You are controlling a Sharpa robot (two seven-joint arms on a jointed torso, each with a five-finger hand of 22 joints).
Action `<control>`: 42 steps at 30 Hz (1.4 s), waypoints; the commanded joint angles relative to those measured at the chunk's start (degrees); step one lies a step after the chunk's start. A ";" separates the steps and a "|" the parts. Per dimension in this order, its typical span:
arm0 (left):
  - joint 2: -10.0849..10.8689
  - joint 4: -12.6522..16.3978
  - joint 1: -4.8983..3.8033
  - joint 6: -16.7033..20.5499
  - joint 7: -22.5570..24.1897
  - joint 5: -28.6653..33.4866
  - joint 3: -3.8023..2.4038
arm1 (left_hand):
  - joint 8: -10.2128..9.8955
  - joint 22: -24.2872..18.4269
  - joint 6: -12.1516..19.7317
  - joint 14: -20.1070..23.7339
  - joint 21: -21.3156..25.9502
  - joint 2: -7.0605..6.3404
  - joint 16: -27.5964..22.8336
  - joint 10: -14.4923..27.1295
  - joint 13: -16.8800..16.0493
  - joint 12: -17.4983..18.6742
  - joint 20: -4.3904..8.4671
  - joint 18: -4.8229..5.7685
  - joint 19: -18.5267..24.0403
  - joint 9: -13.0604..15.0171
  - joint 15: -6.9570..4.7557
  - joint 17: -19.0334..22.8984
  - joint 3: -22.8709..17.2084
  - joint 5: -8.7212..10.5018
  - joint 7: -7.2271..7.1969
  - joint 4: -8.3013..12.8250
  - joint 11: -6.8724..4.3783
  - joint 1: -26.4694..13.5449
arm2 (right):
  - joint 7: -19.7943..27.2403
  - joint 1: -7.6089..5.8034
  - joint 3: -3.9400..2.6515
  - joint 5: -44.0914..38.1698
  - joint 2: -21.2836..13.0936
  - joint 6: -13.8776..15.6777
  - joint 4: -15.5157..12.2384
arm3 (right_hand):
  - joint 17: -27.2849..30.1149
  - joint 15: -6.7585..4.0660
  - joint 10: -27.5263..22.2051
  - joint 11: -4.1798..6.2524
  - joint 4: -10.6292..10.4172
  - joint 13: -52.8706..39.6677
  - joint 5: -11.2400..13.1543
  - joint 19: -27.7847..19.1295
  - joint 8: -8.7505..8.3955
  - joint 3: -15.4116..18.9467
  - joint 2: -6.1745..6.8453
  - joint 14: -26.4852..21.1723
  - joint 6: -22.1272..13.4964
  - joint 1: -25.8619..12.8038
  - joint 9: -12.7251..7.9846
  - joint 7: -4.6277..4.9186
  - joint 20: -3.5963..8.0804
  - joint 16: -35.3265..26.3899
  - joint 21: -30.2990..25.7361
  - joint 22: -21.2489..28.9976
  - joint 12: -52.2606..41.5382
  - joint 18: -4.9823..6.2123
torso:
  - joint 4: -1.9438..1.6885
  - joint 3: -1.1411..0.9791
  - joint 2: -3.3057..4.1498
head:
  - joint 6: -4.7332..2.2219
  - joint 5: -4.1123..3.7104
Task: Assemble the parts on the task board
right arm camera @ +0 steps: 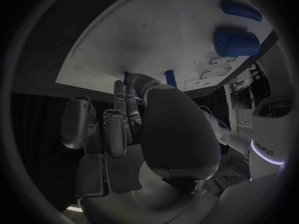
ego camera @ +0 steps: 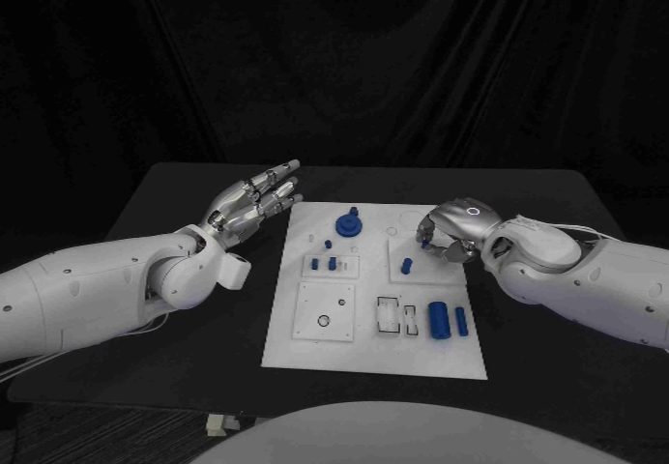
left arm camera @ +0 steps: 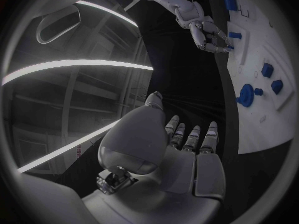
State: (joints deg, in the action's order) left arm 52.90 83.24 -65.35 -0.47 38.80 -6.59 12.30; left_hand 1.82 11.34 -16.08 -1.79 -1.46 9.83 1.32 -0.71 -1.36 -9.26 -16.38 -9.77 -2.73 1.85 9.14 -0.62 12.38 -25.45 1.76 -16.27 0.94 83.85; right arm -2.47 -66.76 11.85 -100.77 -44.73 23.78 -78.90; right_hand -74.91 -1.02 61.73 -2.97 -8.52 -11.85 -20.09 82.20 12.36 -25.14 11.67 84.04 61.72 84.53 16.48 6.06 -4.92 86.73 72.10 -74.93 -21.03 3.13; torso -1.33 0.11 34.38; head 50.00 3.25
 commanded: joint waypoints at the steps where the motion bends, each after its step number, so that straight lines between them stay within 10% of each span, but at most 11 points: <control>1: -0.05 -0.02 0.20 -0.79 4.13 0.36 -0.06 | 0.15 0.15 -0.06 0.05 -0.40 0.03 0.46 -0.03 -0.08 -0.29 -0.32 -0.49 -0.15 0.10 0.54 -0.12 0.05 -0.42 0.56 0.32 0.46 0.52 | 0.34 -0.39 -0.06 0.12 -0.30 2.45 -0.63 | -7.72 -0.17 0.31 0.02 0.36 -0.06 0.27 0.24 0.42 -0.06 -0.28 4.05 0.48 0.00 0.10 -0.02 0.03 -0.24 0.38 -9.93 -0.37 0.77 | -0.02 0.02 0.00 | 0.00 0.01; 19: -0.07 -0.36 0.50 -0.85 3.84 0.36 -0.06 | 0.24 -0.06 -0.56 -0.02 -0.40 0.01 0.59 -0.08 -0.10 -0.49 -0.38 -0.41 -0.25 0.16 0.73 -0.14 0.12 -0.44 0.98 0.30 0.69 0.74 | -0.77 -4.93 -0.06 0.13 -3.30 3.74 -8.99 | -7.83 -0.27 1.11 0.17 0.56 -0.03 0.76 0.37 0.77 -0.06 -0.29 4.09 0.95 -0.26 0.77 0.00 0.08 -0.19 0.67 -10.01 -0.43 0.72 | -0.06 0.05 0.00 | 0.00 0.87; 31: 0.13 -0.16 0.52 -0.21 4.18 0.36 -0.06 | 0.24 -1.19 -0.66 0.31 -0.13 -0.07 0.38 -0.13 -0.12 -0.65 -0.16 -0.28 0.13 0.16 0.14 -0.04 0.30 -0.37 1.12 0.18 0.87 0.88 | -1.11 -5.18 -0.05 -0.03 -1.30 2.19 -17.22 | -7.78 -0.26 1.21 0.09 0.76 0.03 1.08 0.33 0.59 -0.17 -0.28 4.09 0.66 -0.20 0.93 0.18 0.10 -0.21 0.58 -9.98 -0.30 0.74 | 0.00 0.04 -0.04 | 0.00 1.85; 36: 0.31 0.05 0.53 0.96 4.86 0.36 -0.06 | 0.10 -5.09 0.06 1.57 0.63 -0.05 -0.80 -0.10 -0.11 -0.78 2.40 -0.50 1.64 0.06 -3.26 0.41 1.26 0.28 0.68 -0.26 1.12 0.11 | -1.01 -3.92 -0.05 -0.52 0.83 1.36 -17.81 | -7.75 -0.25 1.24 0.08 0.82 0.05 1.15 0.28 0.51 -0.22 -0.30 4.08 0.53 -0.17 0.96 0.22 0.09 -0.23 0.46 -9.94 -0.28 0.77 | -0.02 0.02 0.00 | 0.00 2.27; 42: 0.54 0.29 0.55 3.05 6.08 0.36 -0.06 | -0.20 -7.60 2.26 1.79 0.93 0.01 -1.32 0.22 -0.02 -0.26 8.62 -0.49 2.29 -0.19 -7.57 0.62 2.94 2.52 -0.12 -0.52 -0.43 -2.83 | -0.89 -1.79 -0.05 -2.00 3.77 -0.18 -16.23 | -7.58 -0.19 1.17 -0.01 0.90 0.10 1.37 0.18 0.30 -0.26 -0.32 4.04 0.21 -0.21 1.01 0.32 0.07 -0.31 0.25 -9.87 -0.15 0.81 | -0.05 0.02 0.02 | 0.00 2.62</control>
State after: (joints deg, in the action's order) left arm 53.44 83.32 -64.89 0.58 38.84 -6.56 12.30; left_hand 1.82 4.01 -14.12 -0.01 -0.84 9.87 0.20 -0.46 -1.39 -9.70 -8.20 -9.75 -0.51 1.72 1.91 -0.08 15.11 -23.13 1.66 -16.74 0.82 81.38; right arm -2.58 -68.86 11.85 -101.22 -41.15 25.05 -95.52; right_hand -74.91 -1.02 62.65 -2.87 -7.89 -11.78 -18.82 82.20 12.82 -25.45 11.69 84.04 62.12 84.51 17.39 6.06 -4.92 86.73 72.67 -74.90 -21.23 3.13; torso -1.36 0.15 34.38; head 49.99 5.80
